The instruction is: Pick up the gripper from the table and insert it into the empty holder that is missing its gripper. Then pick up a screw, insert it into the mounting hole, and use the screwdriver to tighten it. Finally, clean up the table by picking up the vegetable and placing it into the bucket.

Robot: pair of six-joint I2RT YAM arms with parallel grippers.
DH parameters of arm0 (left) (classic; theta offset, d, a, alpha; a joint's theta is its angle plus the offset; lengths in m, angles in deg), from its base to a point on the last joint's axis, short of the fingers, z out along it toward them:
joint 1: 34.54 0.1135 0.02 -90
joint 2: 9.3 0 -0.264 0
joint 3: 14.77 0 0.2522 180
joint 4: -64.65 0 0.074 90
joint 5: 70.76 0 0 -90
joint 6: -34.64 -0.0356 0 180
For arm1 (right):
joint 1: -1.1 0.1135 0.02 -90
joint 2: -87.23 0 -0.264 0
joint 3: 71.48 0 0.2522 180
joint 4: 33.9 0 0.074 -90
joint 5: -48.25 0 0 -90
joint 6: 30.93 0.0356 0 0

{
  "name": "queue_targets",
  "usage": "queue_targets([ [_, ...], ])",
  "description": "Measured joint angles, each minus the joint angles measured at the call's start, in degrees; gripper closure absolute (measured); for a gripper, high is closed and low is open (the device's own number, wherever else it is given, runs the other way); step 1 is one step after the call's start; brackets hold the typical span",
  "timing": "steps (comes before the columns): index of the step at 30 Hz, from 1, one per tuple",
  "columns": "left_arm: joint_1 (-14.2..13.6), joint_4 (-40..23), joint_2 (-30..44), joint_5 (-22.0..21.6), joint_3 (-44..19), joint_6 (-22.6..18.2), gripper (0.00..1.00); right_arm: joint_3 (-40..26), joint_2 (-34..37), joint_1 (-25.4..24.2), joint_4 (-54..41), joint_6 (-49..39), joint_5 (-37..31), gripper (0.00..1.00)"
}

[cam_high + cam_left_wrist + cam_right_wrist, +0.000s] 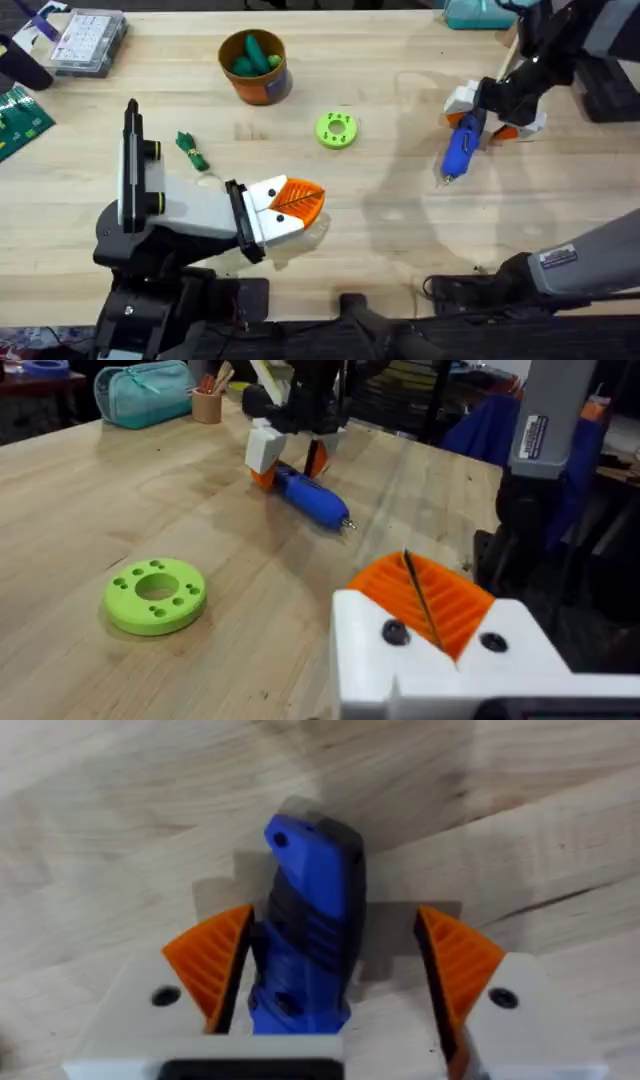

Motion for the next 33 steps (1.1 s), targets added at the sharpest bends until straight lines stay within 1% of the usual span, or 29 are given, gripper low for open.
queue_targets([
  [7, 0.00, -0.01, 0.00, -0.01, 0.00, 0.00, 0.988, 0.00, 0.00, 0.00, 0.10, 2.38, -0.01, 0.038],
  [8, 0.00, -0.02, 0.01, 0.00, 0.00, 0.00, 0.988, 0.00, 0.00, 0.00, 0.10, 2.52, -0.01, 0.055],
  [9, 0.00, -0.02, 0.00, 0.01, 0.00, 0.01, 0.988, 0.00, 0.00, 0.00, 0.10, 2.68, 0.01, 0.100],
  [10, 0.00, -0.02, -0.01, 0.01, 0.00, 0.01, 0.988, 0.00, 0.00, 0.01, 0.11, 2.77, 0.02, 0.174],
  [11, 0.00, -0.02, 0.00, 0.01, 0.00, 0.01, 0.988, 0.00, 0.00, 0.03, 0.13, 2.86, 0.04, 0.295],
  [13, 0.00, -0.02, -0.01, 0.00, 0.00, 0.00, 0.988, 0.00, 0.00, 0.04, 0.18, 3.17, -0.14, 0.602],
  [15, 0.00, -0.02, -0.01, 0.00, 0.00, 0.02, 0.988, 0.00, 0.00, 0.03, 0.15, 3.29, -0.30, 0.883],
  [16, 0.00, -0.02, 0.00, 0.00, 0.00, 0.02, 0.988, 0.01, -0.01, 0.02, 0.09, 3.36, -0.40, 0.958],
  [17, 0.00, -0.02, 0.01, 0.01, 0.00, 0.02, 0.988, 0.02, -0.01, 0.02, 0.09, 3.42, -0.41, 0.975],
  [29, 0.00, -0.02, -0.01, -0.01, 0.00, 0.02, 0.988, 0.02, -0.02, 0.04, 0.15, 3.44, -0.40, 0.974],
  [33, 0.00, -0.02, -0.01, -0.01, 0.00, 0.02, 0.988, 0.15, -1.07, 0.04, 0.08, 3.41, -0.41, 0.974],
])
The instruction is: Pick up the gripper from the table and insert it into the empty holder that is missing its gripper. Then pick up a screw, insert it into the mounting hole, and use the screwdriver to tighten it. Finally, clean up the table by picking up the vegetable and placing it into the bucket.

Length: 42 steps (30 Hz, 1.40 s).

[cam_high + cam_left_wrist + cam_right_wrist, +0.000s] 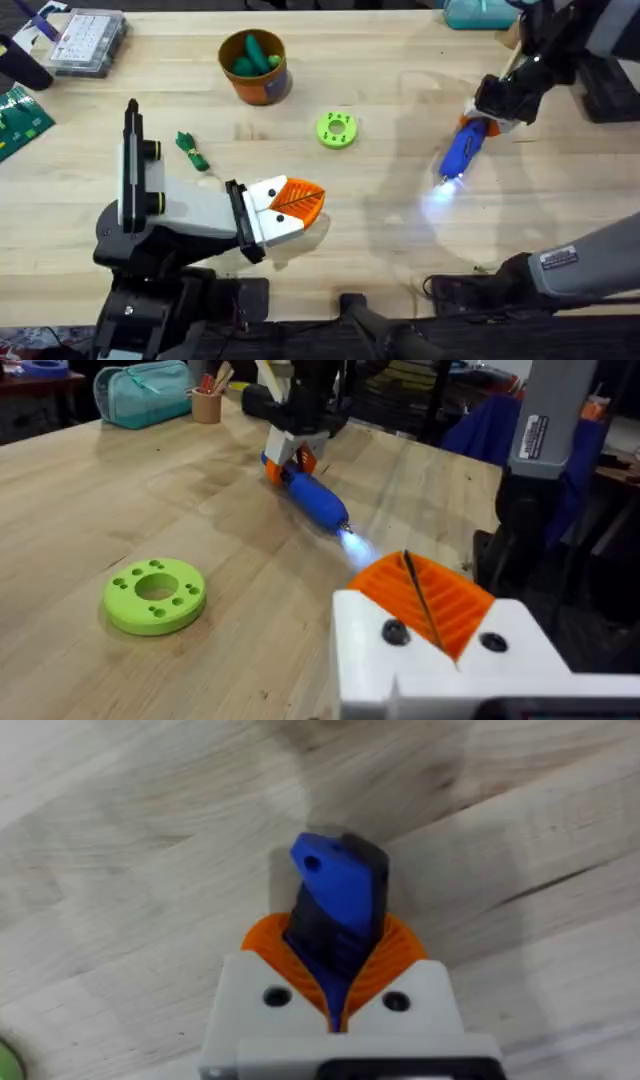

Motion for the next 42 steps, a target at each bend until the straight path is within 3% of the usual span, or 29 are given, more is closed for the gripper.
queue_targets([
  [8, 0.00, 0.00, 0.01, 0.00, 0.00, -0.01, 0.988, -0.49, -9.05, 0.00, -0.69, -2.52, -0.23, 0.974],
  [22, 0.00, 0.00, 0.01, 0.00, 0.00, 0.00, 0.988, -9.75, -20.37, 0.00, -3.33, -14.33, 0.50, 0.974],
  [35, 0.00, -0.01, 0.01, 0.00, 0.00, 0.00, 0.988, -13.48, -32.19, 0.39, -2.18, -23.76, 17.54, 0.974],
  [42, 0.00, 0.00, 0.00, 0.00, 0.00, 0.00, 0.988, -13.64, -35.21, 7.91, 3.67, -24.21, 23.31, 0.974],
])
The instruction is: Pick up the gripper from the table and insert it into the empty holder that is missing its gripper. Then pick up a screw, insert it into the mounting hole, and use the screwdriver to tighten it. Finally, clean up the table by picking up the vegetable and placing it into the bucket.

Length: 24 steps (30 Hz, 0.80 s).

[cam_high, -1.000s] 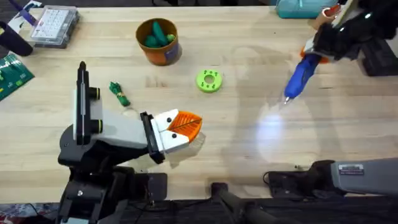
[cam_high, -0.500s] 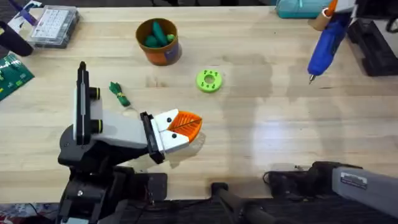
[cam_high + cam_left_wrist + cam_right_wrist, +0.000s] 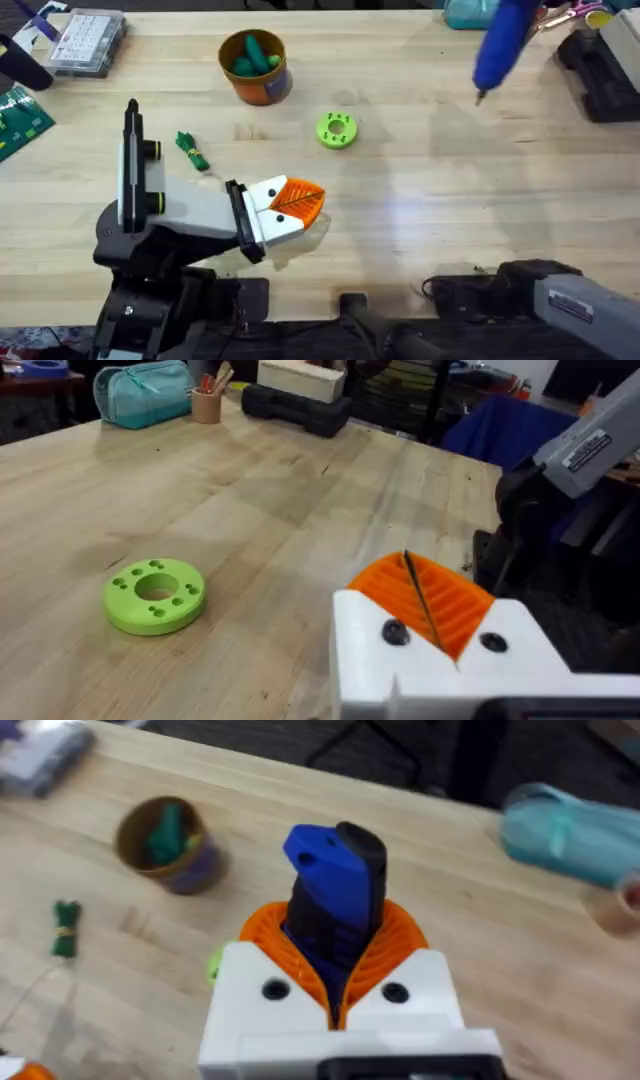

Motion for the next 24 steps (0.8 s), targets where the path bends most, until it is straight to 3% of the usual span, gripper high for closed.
queue_targets([
  [14, 0.00, -0.02, 0.02, 0.00, 0.00, 0.00, 0.988, -0.04, -0.27, 15.71, 13.61, 2.85, 4.01, 0.974],
  [24, 0.00, 0.00, 0.00, 0.00, 0.00, 0.00, 0.988, -0.08, -0.27, 20.66, 24.41, 9.27, 13.01, 0.974],
])
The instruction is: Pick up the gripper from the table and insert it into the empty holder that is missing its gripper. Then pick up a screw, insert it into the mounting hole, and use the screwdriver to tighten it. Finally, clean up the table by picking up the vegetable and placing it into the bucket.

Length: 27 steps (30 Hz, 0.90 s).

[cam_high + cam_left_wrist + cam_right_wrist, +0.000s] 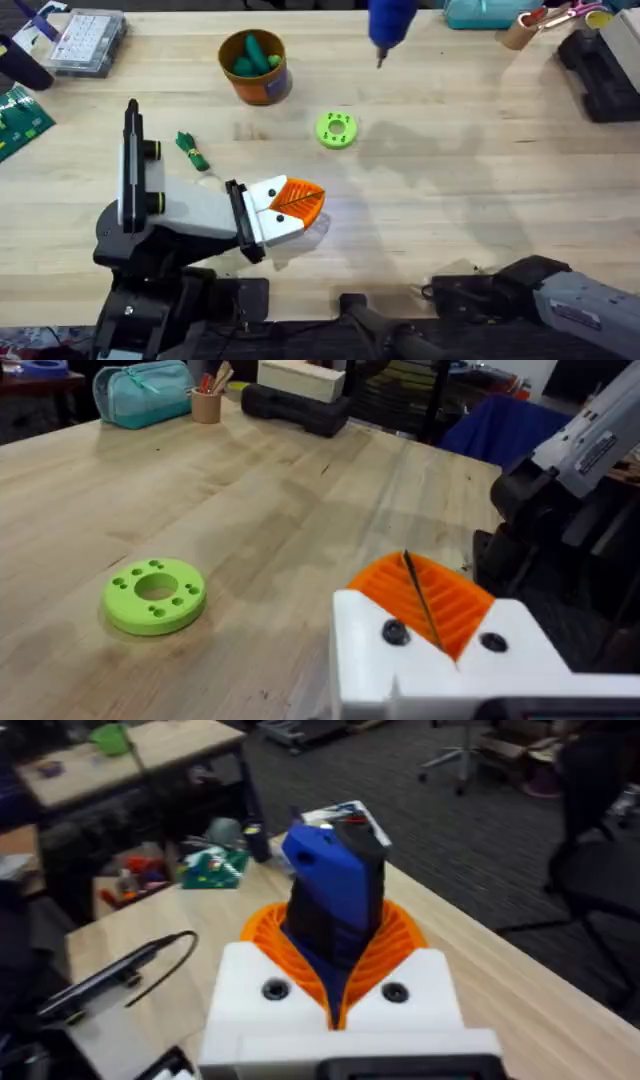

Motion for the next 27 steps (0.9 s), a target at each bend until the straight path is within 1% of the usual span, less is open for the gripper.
queue_targets([
  [4, 0.00, 0.00, 0.02, 0.00, 0.00, 0.00, 0.988, 0.00, 0.00, 3.22, 2.77, 1.28, 3.28, 0.974],
  [9, 0.00, -0.02, 0.02, 0.00, 0.00, 0.00, 0.988, -0.02, 0.00, 7.68, 4.85, 1.73, 5.62, 0.974],
  [19, 0.00, 0.00, 0.00, 0.00, 0.00, 0.00, 0.988, -0.02, 1.06, 16.78, 10.07, 1.66, 6.86, 0.974],
  [27, 0.00, -0.02, 0.00, 0.00, 0.00, 0.00, 0.988, -0.07, 4.41, 21.82, 11.04, 1.56, 7.04, 0.974],
])
